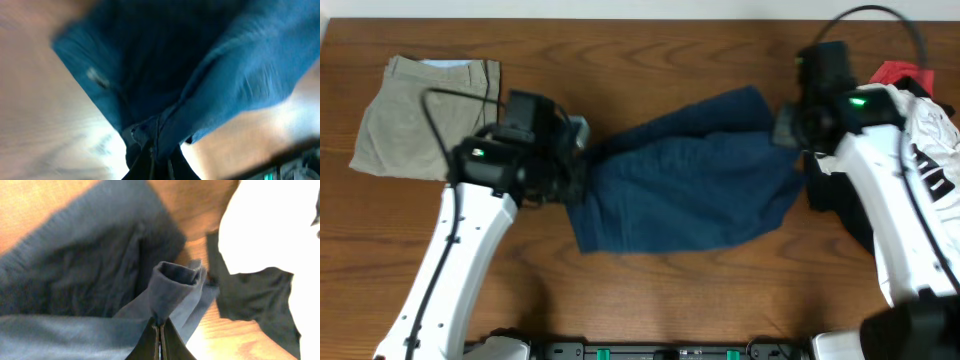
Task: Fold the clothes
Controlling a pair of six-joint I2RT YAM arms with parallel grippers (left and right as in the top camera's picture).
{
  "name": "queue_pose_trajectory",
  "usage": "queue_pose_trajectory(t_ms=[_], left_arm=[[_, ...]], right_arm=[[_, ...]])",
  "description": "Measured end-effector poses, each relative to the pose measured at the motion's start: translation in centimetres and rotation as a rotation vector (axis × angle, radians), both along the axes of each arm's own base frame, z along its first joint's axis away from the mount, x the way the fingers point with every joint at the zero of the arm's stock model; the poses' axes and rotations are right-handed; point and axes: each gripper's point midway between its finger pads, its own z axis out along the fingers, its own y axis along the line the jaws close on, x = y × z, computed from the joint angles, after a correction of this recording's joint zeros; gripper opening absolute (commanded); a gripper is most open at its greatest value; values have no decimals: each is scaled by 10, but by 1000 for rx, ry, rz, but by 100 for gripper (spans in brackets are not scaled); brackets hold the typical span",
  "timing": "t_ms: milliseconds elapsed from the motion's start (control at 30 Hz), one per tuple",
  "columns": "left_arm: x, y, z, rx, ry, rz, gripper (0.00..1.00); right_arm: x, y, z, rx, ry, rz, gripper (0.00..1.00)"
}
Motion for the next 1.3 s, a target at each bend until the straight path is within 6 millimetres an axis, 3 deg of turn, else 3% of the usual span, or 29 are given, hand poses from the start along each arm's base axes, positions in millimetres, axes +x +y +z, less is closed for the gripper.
queue_pose_trajectory(t_ms=[167, 367, 533, 700, 767, 900, 1033, 1167, 1300], left_arm=[[30, 17, 60, 6, -178, 68, 6], [38, 29, 121, 18, -347, 109, 6], [23, 33, 186, -10, -533, 121, 6], [-8, 36, 253, -60, -761, 127, 6], [-19, 37, 269, -78, -824, 123, 6], [-31, 36, 279, -93, -861, 115, 6], [-16, 34, 271, -87, -829, 114, 6], [34, 27, 253, -65, -787, 108, 6], [113, 20, 231, -21, -811, 88, 6]], right_arm=[[-7, -9, 79, 51, -205, 23, 1], [-31, -5, 160, 59, -429, 85, 1], [-51, -8, 215, 50, -592, 93, 1], [-78, -12, 272, 43, -774, 89, 1], [-90, -14, 293, 43, -847, 86, 1], [-105, -16, 311, 42, -909, 82, 1], [-94, -16, 304, 35, -883, 76, 1], [-50, -18, 283, 12, -814, 56, 1], [31, -17, 261, -14, -812, 36, 1]])
